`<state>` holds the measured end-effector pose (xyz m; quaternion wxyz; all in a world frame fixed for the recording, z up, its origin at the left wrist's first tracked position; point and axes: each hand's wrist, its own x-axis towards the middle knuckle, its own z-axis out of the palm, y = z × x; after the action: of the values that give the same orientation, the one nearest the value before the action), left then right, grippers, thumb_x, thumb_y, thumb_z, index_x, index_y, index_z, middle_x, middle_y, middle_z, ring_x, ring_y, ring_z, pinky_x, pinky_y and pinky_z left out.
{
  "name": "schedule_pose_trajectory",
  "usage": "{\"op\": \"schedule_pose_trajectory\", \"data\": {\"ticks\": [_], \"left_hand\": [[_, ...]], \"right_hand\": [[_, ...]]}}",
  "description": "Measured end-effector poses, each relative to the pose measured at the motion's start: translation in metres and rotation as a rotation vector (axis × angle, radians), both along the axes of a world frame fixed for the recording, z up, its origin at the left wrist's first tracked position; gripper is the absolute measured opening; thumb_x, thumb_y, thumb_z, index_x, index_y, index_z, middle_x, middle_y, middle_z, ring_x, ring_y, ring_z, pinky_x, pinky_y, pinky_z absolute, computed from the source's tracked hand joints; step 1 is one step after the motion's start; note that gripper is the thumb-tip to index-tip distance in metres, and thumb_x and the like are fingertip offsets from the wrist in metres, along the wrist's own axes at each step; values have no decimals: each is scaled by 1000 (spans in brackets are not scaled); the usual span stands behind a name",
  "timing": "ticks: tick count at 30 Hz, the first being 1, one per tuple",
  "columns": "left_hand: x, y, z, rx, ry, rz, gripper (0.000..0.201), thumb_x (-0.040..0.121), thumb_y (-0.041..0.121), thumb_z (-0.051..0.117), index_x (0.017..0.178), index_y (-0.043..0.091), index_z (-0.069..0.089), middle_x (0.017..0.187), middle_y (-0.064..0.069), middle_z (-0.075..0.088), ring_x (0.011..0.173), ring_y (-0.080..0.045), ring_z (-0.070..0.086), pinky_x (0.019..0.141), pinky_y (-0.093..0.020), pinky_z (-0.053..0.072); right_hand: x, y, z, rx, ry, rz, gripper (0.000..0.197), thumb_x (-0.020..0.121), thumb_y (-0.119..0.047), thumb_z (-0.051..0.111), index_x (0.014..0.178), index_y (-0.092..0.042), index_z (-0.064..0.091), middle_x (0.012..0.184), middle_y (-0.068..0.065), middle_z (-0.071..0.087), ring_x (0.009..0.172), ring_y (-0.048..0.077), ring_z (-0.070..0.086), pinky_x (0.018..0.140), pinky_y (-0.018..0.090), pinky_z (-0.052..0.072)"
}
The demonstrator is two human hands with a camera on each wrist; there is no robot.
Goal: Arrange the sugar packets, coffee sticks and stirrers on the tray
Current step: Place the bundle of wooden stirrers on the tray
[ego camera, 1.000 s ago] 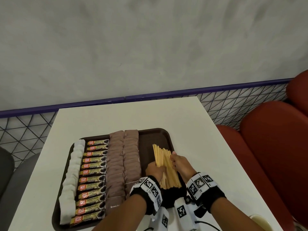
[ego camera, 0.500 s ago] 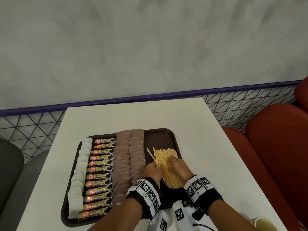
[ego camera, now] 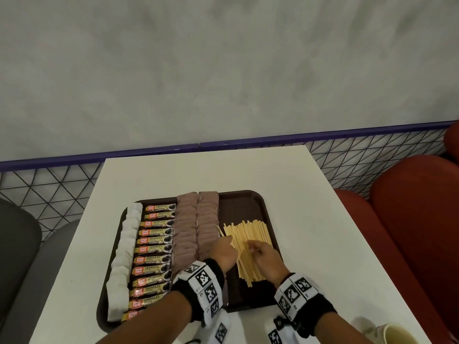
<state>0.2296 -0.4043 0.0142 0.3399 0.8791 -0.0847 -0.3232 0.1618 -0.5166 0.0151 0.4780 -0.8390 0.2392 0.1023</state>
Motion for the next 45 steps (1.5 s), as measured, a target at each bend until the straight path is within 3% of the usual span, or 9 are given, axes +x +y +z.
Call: {"op": "schedule_pose_trajectory", "data": {"ticks": [4, 8, 11, 15, 19, 24, 29, 36, 45], "left_hand": [[28, 10, -1, 23, -227, -109, 46, 90, -3, 38, 130, 14, 54, 135, -7, 52, 127, -25, 45, 109, -35, 34], [48, 21, 8, 326, -456, -365, 44, 94, 14, 43, 136, 22, 45, 140, -5, 39, 134, -29, 27, 113, -38, 21], [55, 25, 13, 480, -532, -472, 48, 92, 18, 48, 138, 29, 43, 142, -6, 35, 133, -29, 27, 112, -39, 25], [55, 23, 13, 537, -586, -586, 50, 91, 14, 46, 139, 28, 41, 141, -4, 34, 131, -27, 28, 108, -39, 27], [52, 17, 7, 593, -654, -715, 55, 91, 7, 41, 144, 21, 31, 149, -4, 29, 136, -26, 24, 112, -45, 17], [49, 5, 9, 682, -608, -863, 56, 91, 10, 41, 145, 14, 27, 144, -5, 40, 132, -25, 35, 111, -56, 10], [52, -2, 9, 667, -579, -825, 66, 90, 10, 47, 148, 13, 18, 149, -3, 33, 135, -23, 33, 112, -55, 8], [57, -6, 13, 603, -467, -777, 66, 90, 5, 44, 149, 18, 17, 149, -3, 38, 136, -21, 35, 112, -59, -2], [59, -8, 20, 611, -385, -774, 67, 91, -2, 42, 149, 16, 16, 152, -8, 30, 140, -23, 28, 115, -51, 2]], "right_hand": [[-10, 11, -1, -107, -8, 174, 37, 96, -3, 35, 132, -6, 47, 134, 12, 49, 125, 22, 45, 103, 22, 33], [-16, 10, -6, -155, -71, 149, 39, 93, 0, 40, 128, -13, 52, 132, 6, 48, 122, 17, 46, 105, 21, 36], [-27, 14, -7, -242, -99, 314, 35, 91, 0, 44, 118, -14, 60, 123, 3, 51, 118, 15, 47, 100, 18, 36], [-39, 17, -7, -314, 2, 494, 31, 91, -2, 43, 112, -10, 66, 120, 9, 57, 113, 21, 52, 95, 20, 39], [-45, 23, -5, -333, 35, 565, 32, 93, -2, 40, 117, -5, 62, 127, 10, 52, 118, 23, 48, 99, 24, 36], [-47, 32, -10, -345, -91, 528, 37, 92, -1, 38, 123, -7, 57, 128, 9, 50, 121, 22, 44, 99, 20, 31], [-55, 44, -14, -336, -103, 624, 36, 92, 1, 38, 122, -6, 57, 127, 13, 49, 120, 24, 42, 101, 25, 32], [-50, 42, -17, -331, -199, 591, 34, 90, 4, 38, 115, -1, 60, 124, 13, 48, 119, 24, 41, 99, 21, 30], [-55, 33, -11, -395, -172, 608, 33, 92, -2, 37, 118, -4, 57, 125, 12, 47, 118, 24, 42, 98, 28, 36]]}}
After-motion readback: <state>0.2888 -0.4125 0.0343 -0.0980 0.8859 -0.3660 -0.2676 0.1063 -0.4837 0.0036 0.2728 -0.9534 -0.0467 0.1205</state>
